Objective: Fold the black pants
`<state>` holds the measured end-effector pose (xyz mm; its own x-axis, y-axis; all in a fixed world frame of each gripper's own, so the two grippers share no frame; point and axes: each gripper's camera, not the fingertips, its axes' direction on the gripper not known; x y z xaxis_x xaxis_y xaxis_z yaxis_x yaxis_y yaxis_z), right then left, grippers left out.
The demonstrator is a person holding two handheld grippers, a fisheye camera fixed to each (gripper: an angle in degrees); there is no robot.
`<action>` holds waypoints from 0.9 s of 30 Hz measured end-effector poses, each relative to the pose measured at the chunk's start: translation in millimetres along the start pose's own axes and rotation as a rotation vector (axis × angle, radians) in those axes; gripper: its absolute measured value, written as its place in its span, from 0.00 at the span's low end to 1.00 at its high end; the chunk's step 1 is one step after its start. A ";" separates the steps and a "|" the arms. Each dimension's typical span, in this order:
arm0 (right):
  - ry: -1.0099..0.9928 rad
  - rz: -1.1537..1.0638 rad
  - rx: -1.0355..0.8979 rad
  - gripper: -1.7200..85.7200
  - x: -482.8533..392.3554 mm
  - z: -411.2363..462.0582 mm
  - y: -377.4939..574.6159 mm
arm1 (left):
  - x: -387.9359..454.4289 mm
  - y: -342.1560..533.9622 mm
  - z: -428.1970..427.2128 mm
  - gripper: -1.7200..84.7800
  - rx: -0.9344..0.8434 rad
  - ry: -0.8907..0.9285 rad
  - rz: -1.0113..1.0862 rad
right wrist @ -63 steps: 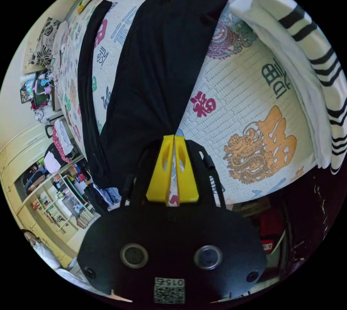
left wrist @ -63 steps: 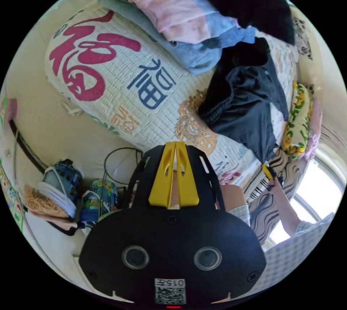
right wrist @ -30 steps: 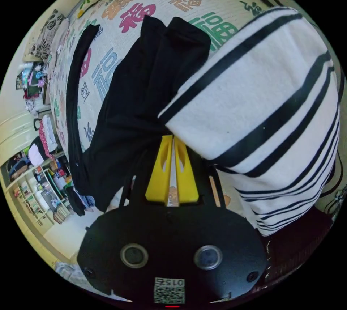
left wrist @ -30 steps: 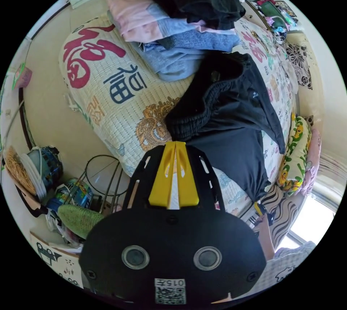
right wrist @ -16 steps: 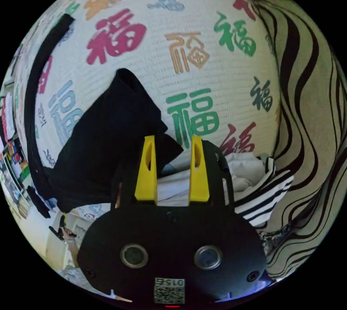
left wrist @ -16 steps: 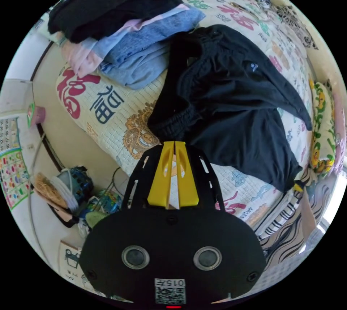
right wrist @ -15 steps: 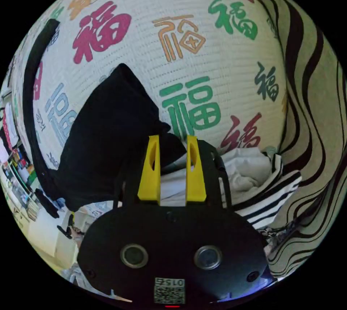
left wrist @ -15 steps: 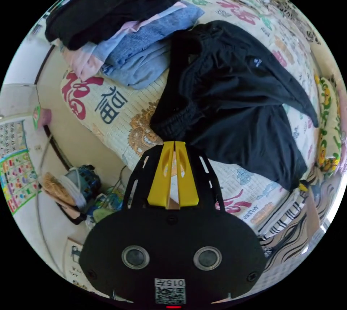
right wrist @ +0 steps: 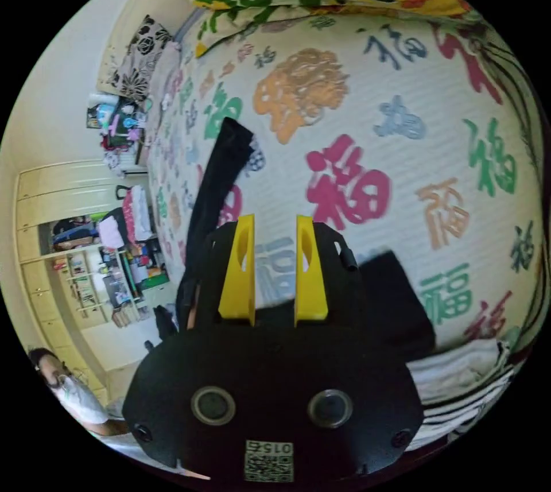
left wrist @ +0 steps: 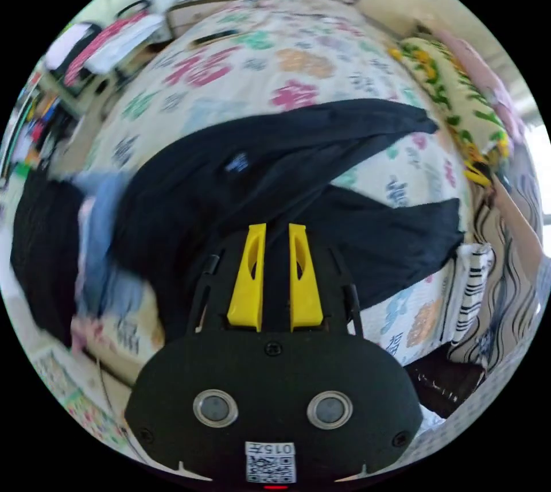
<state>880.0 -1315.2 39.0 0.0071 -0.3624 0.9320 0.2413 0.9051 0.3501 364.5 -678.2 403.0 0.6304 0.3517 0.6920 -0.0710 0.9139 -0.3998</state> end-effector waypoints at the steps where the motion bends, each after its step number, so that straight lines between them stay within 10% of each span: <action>1: -0.104 -0.013 -0.011 0.15 -20.2 17.2 -14.8 | 31.3 -29.1 8.6 0.10 0.046 0.074 0.089; 11: -0.113 0.052 -0.084 0.04 -114.8 101.7 -72.9 | 223.2 -168.8 97.7 0.04 0.020 0.026 0.503; 27: 0.185 -0.074 0.088 0.11 -196.4 44.6 -113.6 | 303.3 -209.5 104.6 0.01 -0.044 0.219 0.713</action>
<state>807.9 -1336.9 -179.7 0.1726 -0.4558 0.8732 0.1626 0.8875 0.4312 489.7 -741.7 759.6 0.5832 0.8031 0.1220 -0.4922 0.4688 -0.7335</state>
